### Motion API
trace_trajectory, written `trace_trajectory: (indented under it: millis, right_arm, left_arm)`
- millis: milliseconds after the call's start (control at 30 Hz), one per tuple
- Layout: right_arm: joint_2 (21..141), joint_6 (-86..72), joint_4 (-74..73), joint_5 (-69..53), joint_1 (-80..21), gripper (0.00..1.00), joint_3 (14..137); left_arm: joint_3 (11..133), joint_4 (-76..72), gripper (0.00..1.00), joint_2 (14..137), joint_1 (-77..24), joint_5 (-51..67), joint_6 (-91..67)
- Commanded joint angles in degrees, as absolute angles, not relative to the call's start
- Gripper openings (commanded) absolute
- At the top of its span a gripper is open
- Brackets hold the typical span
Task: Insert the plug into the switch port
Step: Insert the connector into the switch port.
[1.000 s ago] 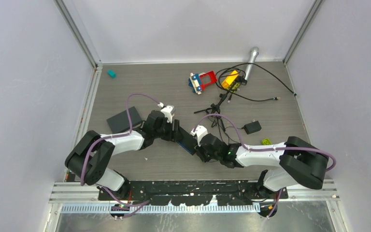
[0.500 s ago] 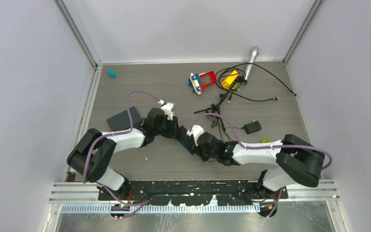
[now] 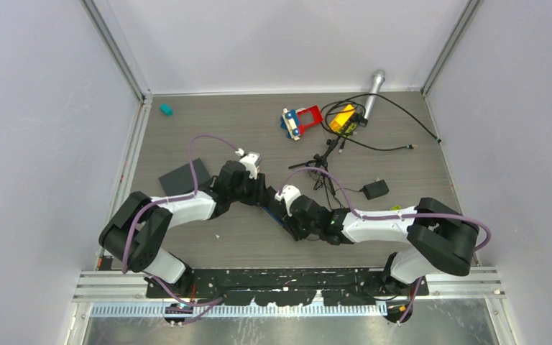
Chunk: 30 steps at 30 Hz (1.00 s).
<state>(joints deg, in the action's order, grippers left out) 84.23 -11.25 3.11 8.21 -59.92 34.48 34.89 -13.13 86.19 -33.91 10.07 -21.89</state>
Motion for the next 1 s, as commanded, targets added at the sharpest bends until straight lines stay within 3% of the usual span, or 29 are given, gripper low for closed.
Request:
trace_trajectory:
  millis: [0,300,433,600,967]
  right_arm:
    - [81.0,-15.3,1.4,8.4,-59.9,0.41,32.8]
    - [78.2,-17.4,0.4,8.0,-59.9,0.39,32.0]
    - [79.6,-16.4,1.2,8.1,-59.9,0.3,32.3]
    - [82.2,-14.7,1.8,7.7,-59.9,0.09,34.1]
    - [84.8,-9.0,1.8,9.7,-59.9,0.01,38.9]
  left_arm:
    - [35.8,-10.5,0.46,84.7,-34.5,9.0,-21.2]
    - [35.9,-10.5,0.46,84.9,-34.5,9.0,-21.1]
    - [36.1,-10.6,0.45,85.2,-34.5,9.4,-21.0]
    - [36.1,-11.2,0.45,85.8,-34.5,10.7,-20.7]
    - [36.5,-12.6,0.43,87.7,-34.6,16.7,-20.0]
